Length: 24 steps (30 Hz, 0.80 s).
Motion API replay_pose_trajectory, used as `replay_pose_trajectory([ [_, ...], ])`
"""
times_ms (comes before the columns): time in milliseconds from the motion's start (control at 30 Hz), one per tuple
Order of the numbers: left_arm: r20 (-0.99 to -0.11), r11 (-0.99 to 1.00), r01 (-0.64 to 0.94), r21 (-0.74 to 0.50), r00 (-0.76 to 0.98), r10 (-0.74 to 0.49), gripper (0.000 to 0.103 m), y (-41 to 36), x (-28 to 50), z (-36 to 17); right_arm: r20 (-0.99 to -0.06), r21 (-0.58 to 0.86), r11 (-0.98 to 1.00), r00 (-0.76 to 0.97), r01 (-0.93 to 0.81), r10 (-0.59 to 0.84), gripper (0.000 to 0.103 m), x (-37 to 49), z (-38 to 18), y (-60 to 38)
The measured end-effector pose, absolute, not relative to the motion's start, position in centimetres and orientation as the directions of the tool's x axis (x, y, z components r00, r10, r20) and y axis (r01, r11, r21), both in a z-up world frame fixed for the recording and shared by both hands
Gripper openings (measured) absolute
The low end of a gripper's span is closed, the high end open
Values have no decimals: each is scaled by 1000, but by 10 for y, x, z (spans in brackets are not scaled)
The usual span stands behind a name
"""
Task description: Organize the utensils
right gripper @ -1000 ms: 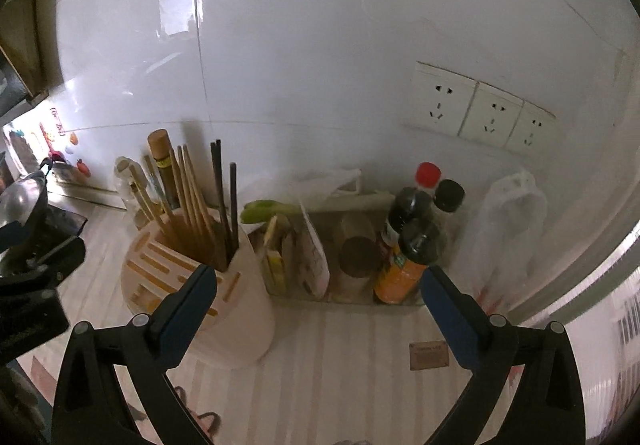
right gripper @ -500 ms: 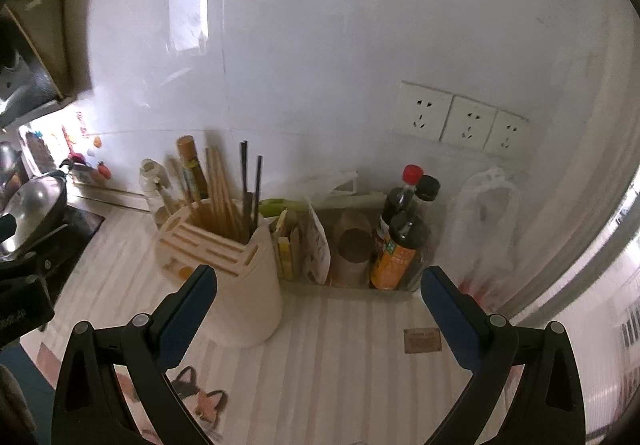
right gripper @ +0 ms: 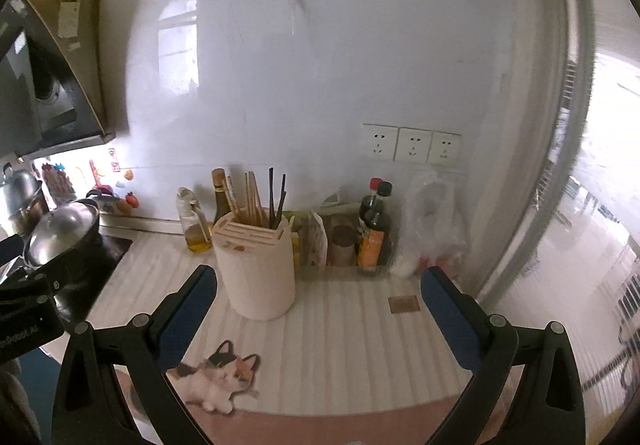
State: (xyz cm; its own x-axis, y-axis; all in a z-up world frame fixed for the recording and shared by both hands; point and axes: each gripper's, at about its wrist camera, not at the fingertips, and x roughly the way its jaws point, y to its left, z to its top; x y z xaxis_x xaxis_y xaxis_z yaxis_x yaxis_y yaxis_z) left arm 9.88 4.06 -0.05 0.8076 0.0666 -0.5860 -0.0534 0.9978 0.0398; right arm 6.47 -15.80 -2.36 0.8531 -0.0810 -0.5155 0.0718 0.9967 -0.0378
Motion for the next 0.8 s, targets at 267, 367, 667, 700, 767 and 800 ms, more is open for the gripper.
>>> replay_pose_trajectory([
  [267,-575,999,-52,17,817,52,103,47,51,15,-477,-34,995,873,91,-96,103,-3,-1,-146],
  [367,-571,998,-61,19,819,61,103,42,42,16,-467,-42,995,879,85,-95,103,-18,6,-147],
  [667,-564,995,-99,21,820,94,103,37,28,19,-451,-57,995,887,86,-102,103,-32,16,-157],
  [700,-564,995,-102,19,820,95,103,37,28,19,-453,-56,995,886,85,-101,103,-32,16,-158],
  [767,-563,994,-108,18,821,99,103,38,26,19,-455,-56,995,885,81,-97,103,-31,14,-160],
  [800,-562,994,-110,20,821,102,103,37,26,19,-457,-56,995,885,77,-94,103,-30,14,-161],
])
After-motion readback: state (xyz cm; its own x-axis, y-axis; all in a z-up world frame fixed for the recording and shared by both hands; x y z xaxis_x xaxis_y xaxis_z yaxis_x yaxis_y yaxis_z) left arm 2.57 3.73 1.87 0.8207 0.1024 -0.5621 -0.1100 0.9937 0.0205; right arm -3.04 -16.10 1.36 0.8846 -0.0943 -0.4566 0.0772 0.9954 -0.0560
